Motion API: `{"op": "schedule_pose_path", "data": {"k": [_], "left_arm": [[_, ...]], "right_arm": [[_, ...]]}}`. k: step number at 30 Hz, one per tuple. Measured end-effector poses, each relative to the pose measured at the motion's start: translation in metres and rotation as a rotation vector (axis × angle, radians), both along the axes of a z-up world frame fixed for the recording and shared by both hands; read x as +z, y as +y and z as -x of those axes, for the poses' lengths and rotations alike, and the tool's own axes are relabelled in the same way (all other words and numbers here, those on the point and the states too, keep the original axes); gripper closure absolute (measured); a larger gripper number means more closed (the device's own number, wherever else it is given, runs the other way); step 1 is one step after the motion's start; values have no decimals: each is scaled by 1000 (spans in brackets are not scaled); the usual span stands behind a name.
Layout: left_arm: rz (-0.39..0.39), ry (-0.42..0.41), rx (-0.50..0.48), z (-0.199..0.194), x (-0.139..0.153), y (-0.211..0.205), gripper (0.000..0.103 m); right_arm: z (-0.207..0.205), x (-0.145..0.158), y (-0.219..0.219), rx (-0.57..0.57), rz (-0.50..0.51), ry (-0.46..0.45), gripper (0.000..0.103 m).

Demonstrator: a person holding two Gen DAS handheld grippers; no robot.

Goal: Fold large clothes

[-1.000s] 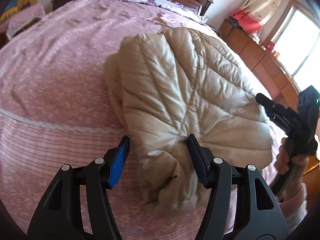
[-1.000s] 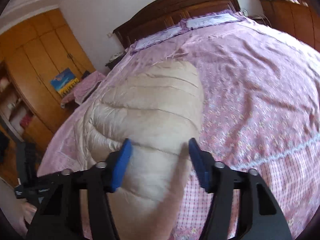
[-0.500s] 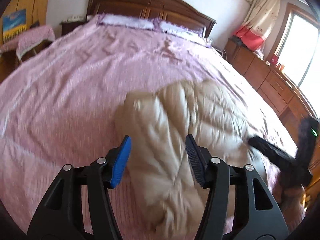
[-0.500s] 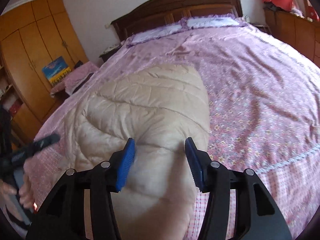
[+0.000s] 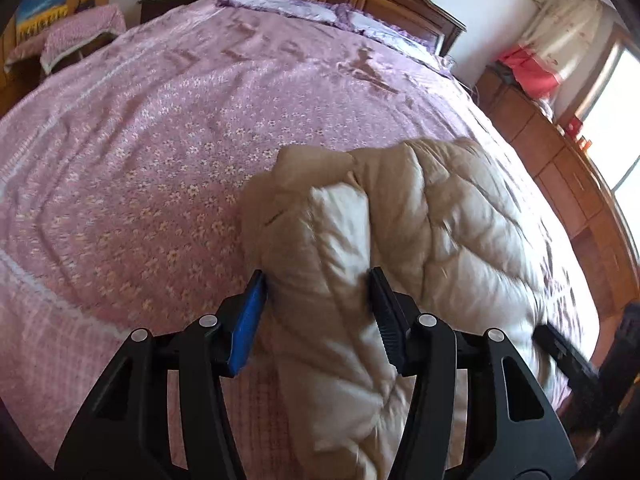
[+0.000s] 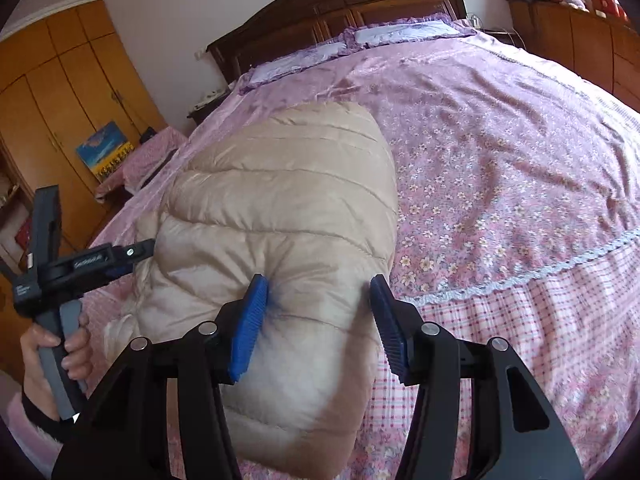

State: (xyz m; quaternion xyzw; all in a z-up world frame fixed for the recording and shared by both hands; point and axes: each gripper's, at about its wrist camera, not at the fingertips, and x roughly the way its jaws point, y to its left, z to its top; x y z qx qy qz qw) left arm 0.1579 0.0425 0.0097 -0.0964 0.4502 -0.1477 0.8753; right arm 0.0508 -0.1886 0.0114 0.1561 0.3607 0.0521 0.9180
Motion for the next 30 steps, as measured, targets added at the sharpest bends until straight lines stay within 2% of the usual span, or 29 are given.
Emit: {"op": "schedule_pose_path", "data": {"k": [3,5,6,7,8,10,14,23,30], "left_arm": [[-32,-17,-22,29,9,0,41],[-48,-25,-26,49,15,1,27],[-55,-31,-25,55,18,1,23],[-64,-41,-24,64,21,1,15],[-74,-54,-21,73,24,0,9],[-94,-76,-12,90,28,-3,5],[-126,-60,2,111,26,-9,4],[-175,24,-16,146,0,-32,4],[-222,65,-1,153,-13,-40,4]], "right_arm": [[13,8,1,0,-10,3,50],[23,15,2,-2,-17,-4,38],[28,19,4,-7,-12,-14,27],[36,23,6,-13,2,-32,21],[40,25,8,-12,12,-39,20],[51,30,14,0,31,-42,15],[65,26,24,9,48,-12,8],[88,5,38,-21,111,36,6],[94,-16,40,-40,115,102,6]]}}
